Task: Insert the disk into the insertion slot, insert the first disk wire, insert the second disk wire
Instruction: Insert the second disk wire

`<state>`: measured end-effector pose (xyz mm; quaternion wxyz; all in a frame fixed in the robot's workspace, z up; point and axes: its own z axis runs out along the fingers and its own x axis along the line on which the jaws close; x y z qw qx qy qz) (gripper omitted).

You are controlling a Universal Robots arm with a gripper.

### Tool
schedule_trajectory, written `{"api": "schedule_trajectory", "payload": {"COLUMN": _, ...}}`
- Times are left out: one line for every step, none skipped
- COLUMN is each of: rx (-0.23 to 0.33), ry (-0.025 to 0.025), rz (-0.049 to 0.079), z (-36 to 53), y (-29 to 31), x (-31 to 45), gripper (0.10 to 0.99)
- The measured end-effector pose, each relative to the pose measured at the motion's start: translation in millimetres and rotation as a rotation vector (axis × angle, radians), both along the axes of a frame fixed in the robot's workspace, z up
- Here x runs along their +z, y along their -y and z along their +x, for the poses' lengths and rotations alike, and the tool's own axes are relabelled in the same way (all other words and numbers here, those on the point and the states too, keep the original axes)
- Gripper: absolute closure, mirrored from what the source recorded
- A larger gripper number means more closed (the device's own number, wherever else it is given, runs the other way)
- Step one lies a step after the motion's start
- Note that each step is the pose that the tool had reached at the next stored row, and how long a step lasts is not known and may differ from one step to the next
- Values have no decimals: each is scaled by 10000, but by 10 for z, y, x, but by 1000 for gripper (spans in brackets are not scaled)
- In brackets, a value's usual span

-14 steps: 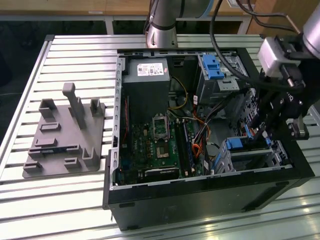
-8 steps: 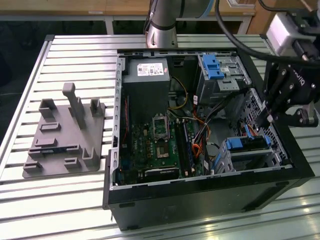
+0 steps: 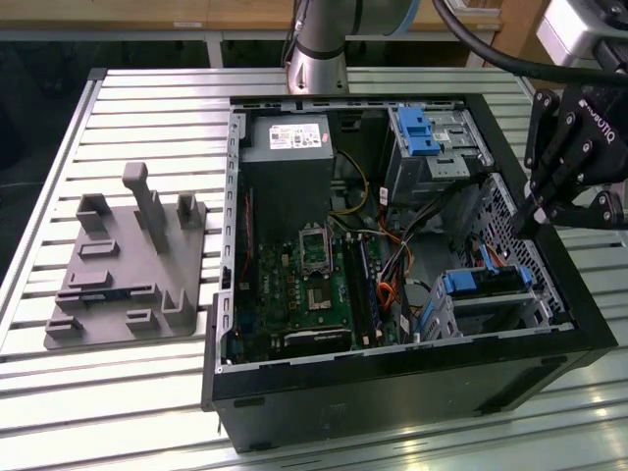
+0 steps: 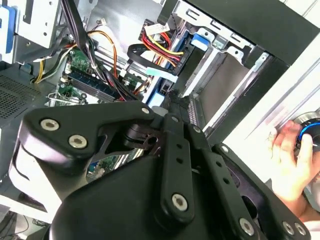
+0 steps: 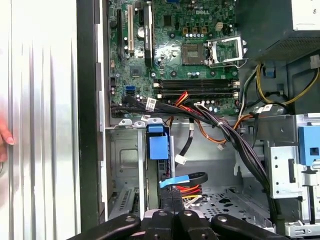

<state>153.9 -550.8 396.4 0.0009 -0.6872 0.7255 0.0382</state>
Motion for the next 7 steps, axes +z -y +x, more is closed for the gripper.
{"api": "schedule_trajectory", "payload": {"rx": 0, "ry": 0, "rz": 0, "z": 0, "y": -1, "x": 0, "gripper": 980}}
{"api": "schedule_trajectory", "payload": {"rx": 0, "ry": 0, "rz": 1, "z": 0, "y": -1, "x": 0, "gripper": 980}}
{"api": "schedule_trajectory", "payload": {"rx": 0, "ry": 0, "rz": 0, "z": -1, "y": -2, "x": 0, "gripper": 980}}
{"api": "schedule_trajectory", "payload": {"rx": 0, "ry": 0, "rz": 0, "z": -1, "y": -5, "x": 0, "gripper": 980}}
{"api": "schedule_trajectory", "payload": {"rx": 0, "ry": 0, "rz": 0, "z": -1, "y": -7, "x": 0, "gripper": 980}}
{"api": "schedule_trajectory", "payload": {"rx": 1, "ry": 0, "rz": 1, "z": -1, "y": -7, "x": 0, "gripper": 980}}
{"api": "schedule_trajectory", "payload": {"rx": 0, "ry": 0, "rz": 1, "z": -2, "y": -8, "x": 0, "gripper": 980}}
